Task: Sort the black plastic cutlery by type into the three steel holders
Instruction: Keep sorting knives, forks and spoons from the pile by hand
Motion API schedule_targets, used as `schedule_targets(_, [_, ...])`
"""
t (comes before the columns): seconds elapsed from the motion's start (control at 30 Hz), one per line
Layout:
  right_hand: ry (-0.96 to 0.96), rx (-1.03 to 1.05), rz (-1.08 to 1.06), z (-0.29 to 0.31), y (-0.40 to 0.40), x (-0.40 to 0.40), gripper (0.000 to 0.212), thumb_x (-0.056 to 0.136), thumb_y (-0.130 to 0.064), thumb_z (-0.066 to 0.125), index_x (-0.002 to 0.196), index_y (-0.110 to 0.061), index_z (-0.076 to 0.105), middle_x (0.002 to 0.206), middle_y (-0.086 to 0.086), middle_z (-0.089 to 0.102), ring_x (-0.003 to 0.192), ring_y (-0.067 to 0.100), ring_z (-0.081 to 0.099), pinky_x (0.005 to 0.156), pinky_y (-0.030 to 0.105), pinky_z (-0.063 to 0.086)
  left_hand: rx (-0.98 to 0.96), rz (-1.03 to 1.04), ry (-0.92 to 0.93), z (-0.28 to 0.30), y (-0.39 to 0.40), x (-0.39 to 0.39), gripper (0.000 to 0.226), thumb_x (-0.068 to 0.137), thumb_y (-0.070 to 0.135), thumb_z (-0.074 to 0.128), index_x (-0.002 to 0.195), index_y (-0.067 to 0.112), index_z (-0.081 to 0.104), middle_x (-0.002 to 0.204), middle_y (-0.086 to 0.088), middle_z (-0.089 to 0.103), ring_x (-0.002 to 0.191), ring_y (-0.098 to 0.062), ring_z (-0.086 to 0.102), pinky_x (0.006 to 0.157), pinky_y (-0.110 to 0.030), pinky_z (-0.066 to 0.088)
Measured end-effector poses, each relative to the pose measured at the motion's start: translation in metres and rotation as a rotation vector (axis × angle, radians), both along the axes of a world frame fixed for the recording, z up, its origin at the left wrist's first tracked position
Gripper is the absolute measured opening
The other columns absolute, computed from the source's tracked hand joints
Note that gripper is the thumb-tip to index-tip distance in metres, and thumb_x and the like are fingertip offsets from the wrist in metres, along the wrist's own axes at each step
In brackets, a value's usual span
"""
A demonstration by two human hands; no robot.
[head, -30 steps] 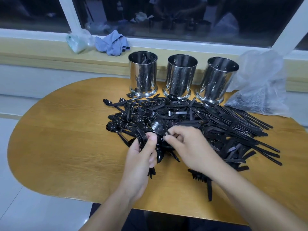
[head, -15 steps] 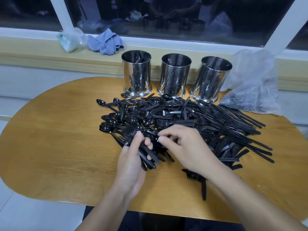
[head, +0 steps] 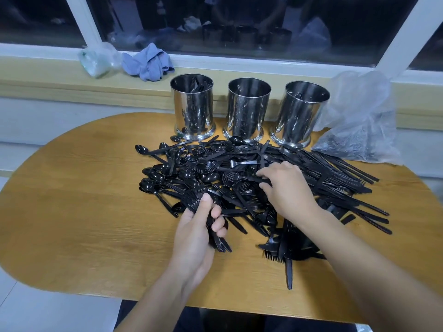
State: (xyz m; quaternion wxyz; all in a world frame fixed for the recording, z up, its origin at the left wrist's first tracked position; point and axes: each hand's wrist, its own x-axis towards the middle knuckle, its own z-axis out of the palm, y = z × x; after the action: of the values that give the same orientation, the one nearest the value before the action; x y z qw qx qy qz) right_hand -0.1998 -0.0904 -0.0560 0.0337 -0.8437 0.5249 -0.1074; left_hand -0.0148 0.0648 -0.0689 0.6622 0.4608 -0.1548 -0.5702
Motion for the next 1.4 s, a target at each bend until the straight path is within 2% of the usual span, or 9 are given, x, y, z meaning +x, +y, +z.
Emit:
schedule_targets(0.17, [0.173, -0.117, 0.026, -0.005, 0.003, 0.002, 0.012, 0.101, -0.019, 0.071, 0.092, -0.027, 0.071, 0.087, -0.007, 0.063, 0.090, 0.020, 0.051, 0.083, 0.036, 0.036, -0.018, -0.049, -0.086, -0.004, 0.000, -0.001, 0.032, 0.107, 0.044, 0.069, 0.112, 0.017, 0.054, 0.082, 0.003, 0.044, 0.067, -0.013, 0.035, 0.056, -0.027, 0.032])
schedule_targets(0.43, [-0.281, 0.080, -0.030, 0.012, 0.028, -0.007, 0.022, 0.108, -0.023, 0.065, 0.125, -0.026, 0.080, 0.109, -0.014, 0.077, 0.111, 0.017, 0.065, 0.111, 0.040, 0.046, 0.001, -0.048, -0.108, -0.003, 0.000, -0.002, 0.029, 0.108, 0.042, 0.070, 0.111, 0.016, 0.055, 0.082, 0.002, 0.043, 0.069, -0.014, 0.036, 0.060, -0.029, 0.033])
schedule_targets(0.5, [-0.433, 0.159, -0.049, 0.019, 0.045, -0.007, 0.020, 0.107, -0.022, 0.068, 0.121, -0.025, 0.082, 0.081, -0.026, 0.070, 0.084, 0.003, 0.066, 0.094, 0.030, 0.055, 0.005, -0.036, -0.116, 0.000, 0.000, -0.003, 0.029, 0.108, 0.039, 0.071, 0.105, 0.016, 0.054, 0.080, 0.002, 0.041, 0.069, -0.014, 0.035, 0.061, -0.030, 0.032])
schedule_targets(0.57, [-0.547, 0.253, -0.050, 0.025, 0.065, -0.004, 0.017, 0.106, -0.021, 0.069, 0.113, -0.030, 0.083, 0.058, -0.019, 0.061, 0.055, 0.008, 0.055, 0.068, 0.030, 0.055, -0.006, -0.042, -0.139, 0.003, -0.001, -0.005, 0.031, 0.107, 0.040, 0.073, 0.092, 0.022, 0.052, 0.079, 0.001, 0.035, 0.068, -0.014, 0.032, 0.061, -0.031, 0.032])
schedule_targets(0.73, [-0.718, 0.450, 0.104, 0.034, 0.112, 0.019, 0.021, 0.104, -0.018, 0.071, 0.100, -0.036, 0.081, 0.079, -0.008, 0.078, 0.056, 0.016, 0.049, 0.060, 0.042, 0.052, -0.068, -0.072, -0.165, 0.010, -0.004, -0.016, 0.025, 0.098, 0.037, 0.081, 0.104, 0.019, 0.065, 0.079, 0.006, 0.051, 0.068, -0.010, 0.043, 0.060, -0.026, 0.039])
schedule_targets(1.03, [-0.601, 0.182, 0.088, 0.026, 0.087, 0.014, 0.010, 0.099, -0.024, 0.078, 0.103, -0.032, 0.084, 0.095, -0.020, 0.067, 0.078, 0.013, 0.060, 0.079, 0.025, 0.051, 0.021, 0.008, -0.100, 0.009, 0.000, -0.005, 0.054, 0.110, 0.055, 0.061, 0.073, 0.018, 0.047, 0.078, -0.010, 0.054, 0.082, -0.024, 0.057, 0.083, -0.041, 0.051])
schedule_targets(1.13, [-0.323, 0.054, -0.038, 0.013, 0.044, 0.002, 0.023, 0.100, -0.028, 0.076, 0.123, -0.029, 0.078, 0.112, -0.017, 0.068, 0.092, 0.006, 0.060, 0.099, 0.038, 0.054, 0.001, 0.024, -0.022, 0.012, 0.002, -0.004, 0.052, 0.112, 0.049, 0.059, 0.072, 0.018, 0.045, 0.070, -0.002, 0.043, 0.070, -0.019, 0.052, 0.082, -0.039, 0.062])
schedule_targets(1.23, [-0.037, 0.051, -0.067, 0.006, 0.022, -0.001, 0.035, 0.101, -0.039, 0.075, 0.134, -0.026, 0.074, 0.126, -0.004, 0.071, 0.115, 0.023, 0.065, 0.112, 0.045, 0.045, 0.030, 0.000, -0.134, 0.009, 0.004, -0.002, 0.053, 0.107, 0.054, 0.066, 0.076, 0.019, 0.042, 0.073, -0.002, 0.034, 0.065, -0.018, 0.036, 0.061, -0.032, 0.043])
schedule_targets(1.4, [0.080, -0.020, -0.017, 0.001, 0.012, 0.003, 0.022, 0.104, -0.042, 0.069, 0.119, -0.029, 0.078, 0.111, -0.005, 0.073, 0.108, 0.023, 0.064, 0.105, 0.042, 0.044, 0.032, -0.037, -0.200, 0.007, 0.005, 0.000, 0.045, 0.104, 0.049, 0.072, 0.085, 0.023, 0.042, 0.076, 0.001, 0.036, 0.063, -0.015, 0.027, 0.056, -0.032, 0.027])
